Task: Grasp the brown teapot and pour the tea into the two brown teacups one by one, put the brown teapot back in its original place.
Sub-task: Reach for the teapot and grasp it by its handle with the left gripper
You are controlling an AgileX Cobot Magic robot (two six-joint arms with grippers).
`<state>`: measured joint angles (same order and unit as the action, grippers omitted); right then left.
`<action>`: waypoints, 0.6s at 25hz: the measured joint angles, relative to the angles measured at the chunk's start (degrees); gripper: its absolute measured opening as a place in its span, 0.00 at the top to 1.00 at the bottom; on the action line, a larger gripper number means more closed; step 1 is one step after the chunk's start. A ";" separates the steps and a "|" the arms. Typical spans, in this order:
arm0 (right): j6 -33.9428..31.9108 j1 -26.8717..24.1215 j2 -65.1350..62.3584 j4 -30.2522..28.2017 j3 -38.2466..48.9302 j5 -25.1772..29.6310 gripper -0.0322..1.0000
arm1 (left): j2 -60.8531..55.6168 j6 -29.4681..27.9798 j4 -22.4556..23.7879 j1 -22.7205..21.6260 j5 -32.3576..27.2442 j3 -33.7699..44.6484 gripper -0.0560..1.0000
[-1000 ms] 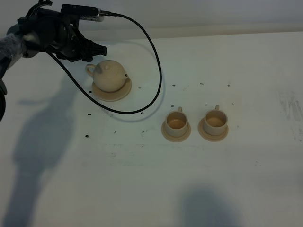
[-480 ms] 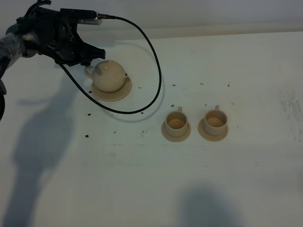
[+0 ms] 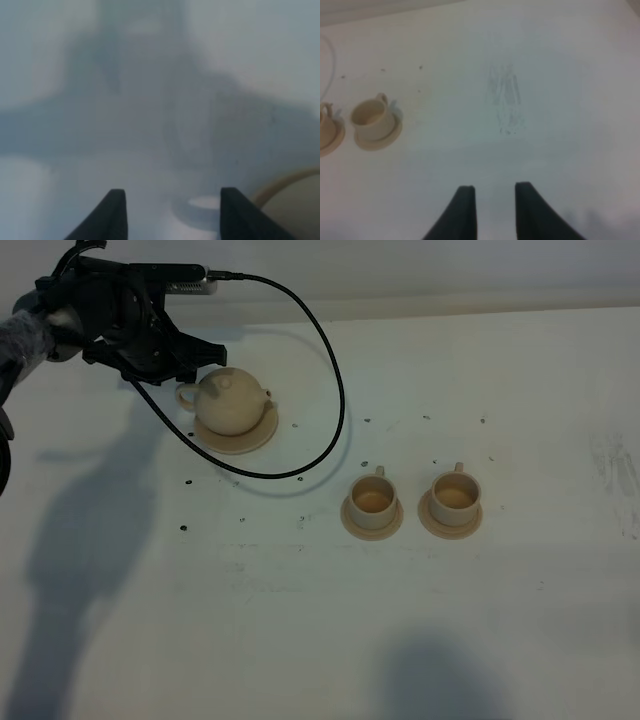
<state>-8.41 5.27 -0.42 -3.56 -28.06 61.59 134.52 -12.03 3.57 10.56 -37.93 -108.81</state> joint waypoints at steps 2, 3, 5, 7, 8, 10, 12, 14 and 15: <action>0.00 0.00 0.00 0.00 0.00 0.00 0.75 | 0.00 0.00 -0.84 0.00 -0.21 0.00 0.91; 0.00 0.00 0.00 0.00 0.00 0.00 0.75 | 0.00 0.00 -1.24 0.00 -0.28 0.00 0.91; 0.00 0.00 0.00 0.00 0.00 0.00 0.75 | 0.00 0.00 -1.62 0.00 -0.57 0.00 0.91; 0.00 0.00 0.00 0.00 0.00 0.00 0.75 | 0.00 0.00 -1.67 0.00 -0.72 0.00 0.91; 0.00 0.00 0.00 0.00 0.00 0.00 0.75 | 0.00 0.00 -1.67 0.00 -0.72 0.00 0.91; 0.00 0.00 0.00 0.00 0.00 0.00 0.75 | 0.00 0.00 -1.41 0.00 -0.72 0.00 0.91; 0.00 0.00 0.00 0.00 0.00 0.00 0.75 | 0.00 0.00 -1.30 0.00 -0.79 0.00 0.91; 0.00 0.00 0.00 0.00 0.00 0.00 0.75 | 0.00 0.00 -0.98 0.00 -0.85 0.00 0.91; 0.00 0.00 0.00 0.00 0.00 0.00 0.75 | 0.00 0.00 -0.65 0.00 -0.85 0.00 0.91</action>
<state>-8.41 5.27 -0.42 -3.56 -28.06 61.59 134.52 -12.03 2.93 10.56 -38.78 -108.81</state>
